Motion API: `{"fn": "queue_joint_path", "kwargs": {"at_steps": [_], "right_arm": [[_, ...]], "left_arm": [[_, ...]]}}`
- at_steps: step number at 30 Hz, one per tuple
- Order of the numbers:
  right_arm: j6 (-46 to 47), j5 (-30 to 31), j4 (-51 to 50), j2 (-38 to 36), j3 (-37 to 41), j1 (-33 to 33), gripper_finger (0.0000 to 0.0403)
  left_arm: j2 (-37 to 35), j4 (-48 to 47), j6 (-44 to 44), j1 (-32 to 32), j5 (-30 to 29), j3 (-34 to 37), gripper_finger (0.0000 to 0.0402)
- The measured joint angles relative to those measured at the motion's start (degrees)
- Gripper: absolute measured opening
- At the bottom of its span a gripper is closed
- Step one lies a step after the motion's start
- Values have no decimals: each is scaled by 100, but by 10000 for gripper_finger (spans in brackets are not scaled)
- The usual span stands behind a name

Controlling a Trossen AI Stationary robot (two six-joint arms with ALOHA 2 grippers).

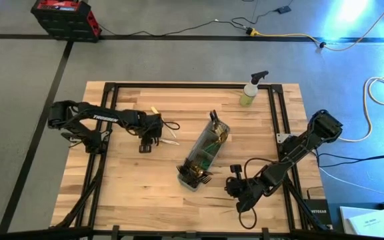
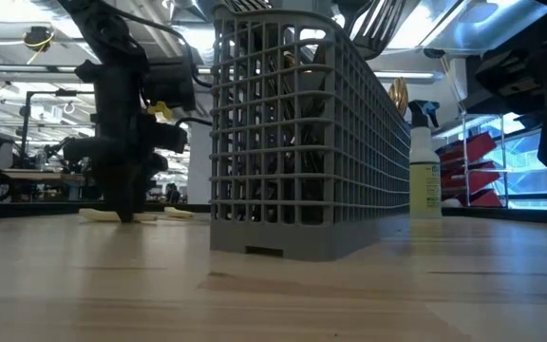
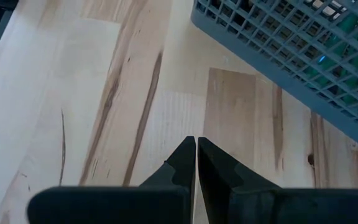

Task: Sort silverware
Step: Put the table knife into the silverware tray

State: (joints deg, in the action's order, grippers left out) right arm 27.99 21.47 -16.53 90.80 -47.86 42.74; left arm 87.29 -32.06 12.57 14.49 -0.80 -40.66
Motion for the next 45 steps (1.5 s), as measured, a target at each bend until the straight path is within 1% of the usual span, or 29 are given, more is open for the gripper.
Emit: {"fn": "queue_joint_path", "kwargs": {"at_steps": [3,6,13,14,16,18,21,26,31,34,37,40,42,44,45], "right_arm": [[-20,52,-2,0,0,0,0],[-22,56,-2,0,0,0,0],[-22,53,-4,2,0,0,0],[-22,19,-2,2,0,0,0],[13,-237,0,0,-11,0,0],[24,-418,1,0,-80,0,0],[20,-429,16,-17,-154,4,0],[4,-495,-46,-27,-240,4,0],[13,-732,-337,-33,-431,4,0],[15,-751,-534,-33,-557,4,0],[4,-748,-642,-35,-656,4,0],[-60,-745,-686,-35,-681,4,0],[-86,-738,-684,-35,-684,4,0],[-87,-734,-684,-35,-684,4,0],[-88,-712,-684,-35,-684,4,0]], "left_arm": [[4,-10,4,19,15,-5,60],[7,-10,0,19,-7,-5,41],[-130,-118,-221,-3,-13,-3,35],[-189,-160,-329,-19,-23,-3,34],[-349,-436,-641,-24,-16,27,33],[-630,-569,-990,-23,16,30,29],[-1082,-781,-1378,-59,162,26,24],[-2143,-801,-2012,-191,452,-35,6],[-3264,-748,-2539,-331,473,-285,1],[-3807,-738,-2747,-408,458,-474,1],[-4202,-731,-2866,-473,274,-564,1],[-4279,-870,-2909,-477,13,-564,0],[-4136,-848,-3043,-485,-49,-529,4],[-3950,-728,-3234,-584,-89,-418,16],[-3822,-639,-3318,-674,-199,-328,25]]}}
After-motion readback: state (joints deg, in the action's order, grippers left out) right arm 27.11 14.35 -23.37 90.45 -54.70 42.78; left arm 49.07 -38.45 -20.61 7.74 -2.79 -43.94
